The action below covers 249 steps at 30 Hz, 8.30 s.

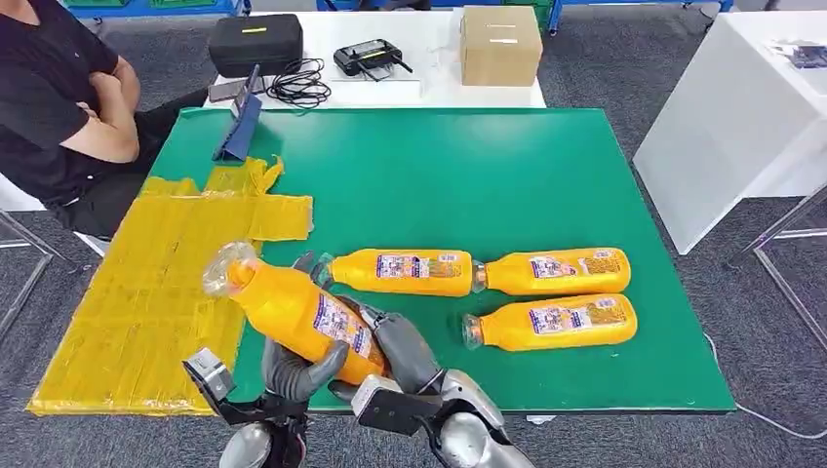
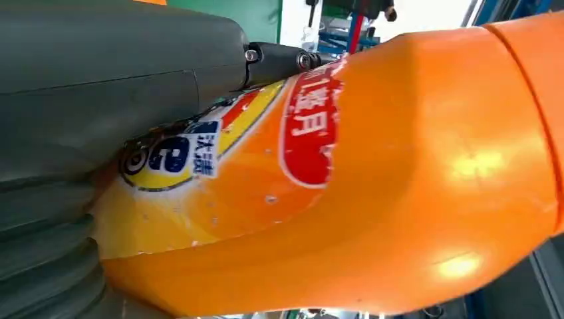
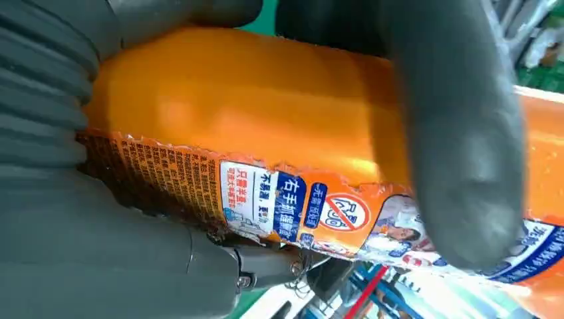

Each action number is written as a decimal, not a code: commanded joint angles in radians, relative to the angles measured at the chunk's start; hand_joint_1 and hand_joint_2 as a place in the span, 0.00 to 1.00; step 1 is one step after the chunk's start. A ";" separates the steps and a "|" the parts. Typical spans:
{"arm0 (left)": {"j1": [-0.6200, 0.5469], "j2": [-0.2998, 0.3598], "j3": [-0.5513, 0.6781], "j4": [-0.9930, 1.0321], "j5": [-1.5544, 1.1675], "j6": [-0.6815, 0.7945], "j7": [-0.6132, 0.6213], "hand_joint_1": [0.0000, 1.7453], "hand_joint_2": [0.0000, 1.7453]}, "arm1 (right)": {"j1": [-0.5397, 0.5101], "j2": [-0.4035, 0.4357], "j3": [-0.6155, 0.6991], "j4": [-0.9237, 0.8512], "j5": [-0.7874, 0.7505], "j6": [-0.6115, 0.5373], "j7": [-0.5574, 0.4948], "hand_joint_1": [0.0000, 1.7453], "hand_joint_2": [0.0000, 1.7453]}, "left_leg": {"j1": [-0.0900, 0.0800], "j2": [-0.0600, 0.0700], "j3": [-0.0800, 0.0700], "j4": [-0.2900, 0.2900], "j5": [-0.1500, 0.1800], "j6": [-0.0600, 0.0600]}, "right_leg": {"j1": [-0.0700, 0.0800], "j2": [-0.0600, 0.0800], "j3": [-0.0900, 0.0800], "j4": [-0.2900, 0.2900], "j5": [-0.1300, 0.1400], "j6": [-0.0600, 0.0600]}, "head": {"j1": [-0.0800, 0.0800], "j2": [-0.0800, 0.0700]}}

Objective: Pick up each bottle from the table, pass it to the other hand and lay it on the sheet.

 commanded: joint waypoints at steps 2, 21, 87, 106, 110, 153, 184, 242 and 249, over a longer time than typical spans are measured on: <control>-0.023 0.023 0.011 0.067 -0.006 -0.025 -0.001 1.00 1.00 | -0.071 -0.007 0.109 0.097 0.026 0.020 0.020 1.00 1.00 | 0.001 0.002 0.003 -0.004 0.001 0.001 | 0.001 0.001 0.002 -0.004 0.002 0.000 | 0.000 0.000; 0.071 0.000 0.279 -0.095 -0.130 -0.014 -0.034 1.00 1.00 | -0.210 0.163 0.160 0.272 0.017 -0.046 0.073 0.16 1.00 | 0.003 0.004 0.001 -0.002 0.000 0.000 | 0.002 0.004 0.000 -0.001 0.001 -0.001 | 0.000 0.000; -0.316 0.286 -0.046 0.467 -1.697 0.900 0.694 1.00 1.00 | -0.119 -0.245 -0.201 -0.096 0.090 -0.024 0.090 0.00 1.00 | -0.008 -0.005 0.004 0.000 0.008 0.009 | -0.002 -0.004 -0.002 -0.005 0.008 0.009 | 0.000 0.000; -0.406 0.342 0.114 0.679 -1.632 0.861 0.597 0.89 1.00 | -0.283 -0.209 -0.228 0.158 0.158 -0.020 0.136 0.00 1.00 | -0.007 -0.002 0.006 -0.001 0.007 0.008 | -0.002 -0.001 -0.001 -0.004 0.007 0.009 | 0.000 0.000; -0.408 0.359 0.115 0.722 -1.632 0.805 0.567 0.00 1.00 | -0.327 -0.215 -0.225 0.233 0.151 0.009 0.153 0.00 1.00 | -0.007 -0.001 0.004 0.000 0.008 0.009 | -0.002 -0.001 -0.002 -0.003 0.007 0.010 | 0.000 0.000; -0.314 0.314 0.241 0.285 -0.334 -0.116 0.009 0.00 0.00 | -0.629 0.047 0.016 0.885 0.352 0.156 0.342 0.00 1.00 | -0.007 -0.008 0.004 0.001 0.010 0.008 | -0.003 -0.008 -0.002 -0.001 0.007 0.010 | 0.000 0.000; -0.410 0.251 0.163 0.357 -0.293 -0.118 0.030 0.00 0.00 | -0.511 -0.025 -0.055 0.983 0.442 0.278 0.673 0.00 1.00 | -0.008 -0.011 0.017 0.001 0.014 0.008 | 0.000 -0.012 0.013 -0.005 0.011 0.010 | 0.000 0.000; -0.095 0.189 0.077 -0.014 0.114 -0.234 0.165 0.00 1.00 | -0.153 0.163 0.209 0.571 0.163 -0.025 0.031 1.00 1.00 | -0.004 -0.005 0.001 -0.003 0.011 0.008 | 0.001 -0.007 -0.005 -0.006 0.011 0.007 | -0.002 0.000; -0.093 0.188 0.083 -0.007 0.134 -0.253 0.166 0.00 1.00 | -0.161 0.163 0.230 0.591 0.143 -0.026 0.038 1.00 1.00 | -0.005 -0.009 0.001 -0.003 0.011 0.008 | 0.002 -0.011 -0.004 -0.006 0.009 0.008 | -0.002 0.000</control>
